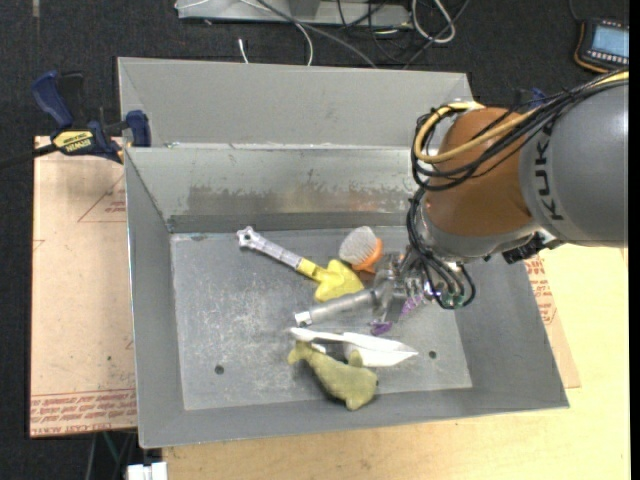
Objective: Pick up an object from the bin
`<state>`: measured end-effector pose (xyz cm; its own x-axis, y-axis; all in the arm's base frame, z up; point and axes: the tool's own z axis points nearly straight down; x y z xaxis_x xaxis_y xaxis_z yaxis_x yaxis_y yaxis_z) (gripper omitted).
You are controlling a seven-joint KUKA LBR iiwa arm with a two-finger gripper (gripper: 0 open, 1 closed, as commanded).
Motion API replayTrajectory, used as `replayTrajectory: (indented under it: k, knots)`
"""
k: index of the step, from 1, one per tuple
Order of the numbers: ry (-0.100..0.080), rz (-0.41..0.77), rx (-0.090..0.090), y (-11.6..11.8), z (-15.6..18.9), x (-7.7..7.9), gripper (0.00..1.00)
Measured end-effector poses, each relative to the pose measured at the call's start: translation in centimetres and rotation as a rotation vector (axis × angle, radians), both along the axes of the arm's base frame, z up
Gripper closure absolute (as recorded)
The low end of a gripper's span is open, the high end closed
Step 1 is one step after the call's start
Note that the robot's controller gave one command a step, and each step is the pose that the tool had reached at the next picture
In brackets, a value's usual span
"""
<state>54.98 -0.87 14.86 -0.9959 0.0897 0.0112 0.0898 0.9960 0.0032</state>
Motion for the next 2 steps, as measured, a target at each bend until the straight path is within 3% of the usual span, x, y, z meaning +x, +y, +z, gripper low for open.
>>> replayTrajectory:
  k: [2]
  knots:
    - [0.019,-0.018,0.002,0.6,3.7,-1.0,1.0]
